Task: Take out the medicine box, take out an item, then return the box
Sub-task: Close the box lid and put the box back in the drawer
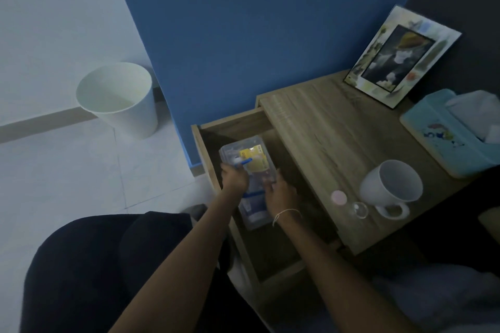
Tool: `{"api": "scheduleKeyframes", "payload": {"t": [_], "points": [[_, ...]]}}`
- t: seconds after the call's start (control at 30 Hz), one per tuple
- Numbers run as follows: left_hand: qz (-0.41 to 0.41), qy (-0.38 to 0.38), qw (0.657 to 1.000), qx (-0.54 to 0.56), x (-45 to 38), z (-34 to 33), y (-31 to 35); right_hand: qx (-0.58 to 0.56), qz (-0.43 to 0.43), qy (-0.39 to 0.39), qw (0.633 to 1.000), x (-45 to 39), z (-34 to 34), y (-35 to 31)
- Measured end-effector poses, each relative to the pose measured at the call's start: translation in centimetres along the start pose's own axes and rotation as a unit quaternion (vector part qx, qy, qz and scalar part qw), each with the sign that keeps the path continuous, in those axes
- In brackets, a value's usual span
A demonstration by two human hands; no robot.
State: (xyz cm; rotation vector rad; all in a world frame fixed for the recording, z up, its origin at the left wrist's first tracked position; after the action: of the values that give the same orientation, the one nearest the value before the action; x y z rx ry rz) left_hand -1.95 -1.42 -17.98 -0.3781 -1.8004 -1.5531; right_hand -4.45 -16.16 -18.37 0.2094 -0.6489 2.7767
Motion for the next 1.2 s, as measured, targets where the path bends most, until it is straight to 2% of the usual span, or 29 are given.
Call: {"api": "scheduleKeyframes", "payload": {"t": [0.1,0.37,0.53,0.6,0.63,0.7,0.77,0.83,0.9,1.0,1.1,1.2], "points": [[0.016,0.002,0.998,-0.053,-0.8,-0.6,-0.9,-0.035,0.014,-0.042,0.998,-0.7,-1.5,0.4],[-0.037,-0.016,0.992,-0.115,-1.6,-1.4,-1.4,-0.056,0.027,-0.087,0.994,-3.1,-2.7,1.4],[-0.049,-0.018,0.984,-0.172,-1.8,-0.9,-1.6,-0.041,0.062,-0.082,0.994,-2.8,-2.4,1.4],[-0.128,-0.026,0.952,-0.276,-1.3,-1.1,-1.0,0.033,0.09,-0.05,0.994,-2.4,-2.4,1.3],[-0.192,-0.028,0.914,-0.357,-0.9,-1.4,-0.4,0.082,0.119,-0.029,0.989,-2.1,-2.4,1.0],[-0.305,-0.043,0.814,-0.493,-0.3,-2.3,0.4,0.152,0.174,-0.01,0.973,-1.4,-3.0,0.7],[-0.35,-0.065,0.737,-0.574,-0.2,-2.7,0.5,0.178,0.186,-0.008,0.966,-1.0,-3.4,0.8],[-0.351,-0.083,0.696,-0.621,-0.5,-2.3,0.4,0.196,0.188,0.003,0.962,-0.9,-3.5,0.8],[-0.337,-0.106,0.685,-0.637,-0.8,-1.9,0.1,0.207,0.19,0.01,0.96,-0.9,-3.4,0.7],[-0.327,-0.131,0.696,-0.626,-0.9,-1.4,-0.2,0.21,0.187,0.014,0.96,-0.7,-3.5,0.7],[-0.32,-0.135,0.704,-0.619,-0.7,-1.1,-0.1,0.209,0.183,-0.01,0.961,-0.4,-3.7,0.6],[-0.34,-0.119,0.697,-0.62,-0.2,-1.0,0.6,0.209,0.193,-0.017,0.959,-0.4,-2.7,-0.4]]}}
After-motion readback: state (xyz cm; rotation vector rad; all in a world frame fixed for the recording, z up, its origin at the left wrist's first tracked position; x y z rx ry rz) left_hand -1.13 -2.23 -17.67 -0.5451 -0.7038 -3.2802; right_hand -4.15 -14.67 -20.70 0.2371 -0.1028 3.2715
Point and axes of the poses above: each hand's wrist, its own x-axis away from the middle knuckle, its own z-axis out of the back of the hand, y = z × x, the point moved 7 cm from there along -x, towards the middle knuckle, and after that the axes turned 14 degrees about x, right-handed, at the moved point
